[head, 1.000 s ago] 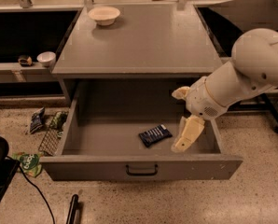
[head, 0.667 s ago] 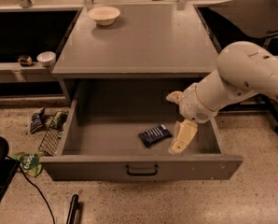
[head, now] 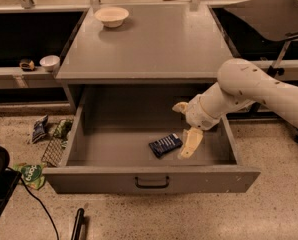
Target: Pick rxbar blueberry from top drawer and place on counter
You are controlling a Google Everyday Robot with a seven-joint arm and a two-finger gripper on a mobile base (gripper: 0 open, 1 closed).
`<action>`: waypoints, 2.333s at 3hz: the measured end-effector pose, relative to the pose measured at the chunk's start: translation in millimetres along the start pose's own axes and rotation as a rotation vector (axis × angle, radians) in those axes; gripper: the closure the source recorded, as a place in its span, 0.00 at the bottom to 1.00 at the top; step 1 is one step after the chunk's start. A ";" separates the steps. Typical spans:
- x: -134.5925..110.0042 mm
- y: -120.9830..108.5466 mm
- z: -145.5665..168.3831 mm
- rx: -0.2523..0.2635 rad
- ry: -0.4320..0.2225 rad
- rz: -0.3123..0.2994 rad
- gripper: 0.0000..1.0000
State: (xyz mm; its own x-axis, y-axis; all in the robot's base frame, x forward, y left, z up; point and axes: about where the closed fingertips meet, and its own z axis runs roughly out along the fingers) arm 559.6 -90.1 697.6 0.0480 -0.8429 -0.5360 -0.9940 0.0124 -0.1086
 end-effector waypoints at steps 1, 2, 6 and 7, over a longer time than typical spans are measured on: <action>0.1 0.0 0.1 0.000 0.000 0.000 0.00; 10.9 -2.8 16.2 -0.031 0.033 -0.002 0.00; 31.1 -11.2 97.1 -0.054 0.110 -0.054 0.00; 32.5 -11.2 103.1 -0.057 0.108 -0.060 0.19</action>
Offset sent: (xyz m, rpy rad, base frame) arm 0.0128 -0.0045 -0.0410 -0.0811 0.0521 0.0279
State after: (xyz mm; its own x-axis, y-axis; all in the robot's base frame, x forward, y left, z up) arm 582.4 -62.1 595.0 0.0995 -0.8943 -0.4362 -0.9938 -0.0676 -0.0879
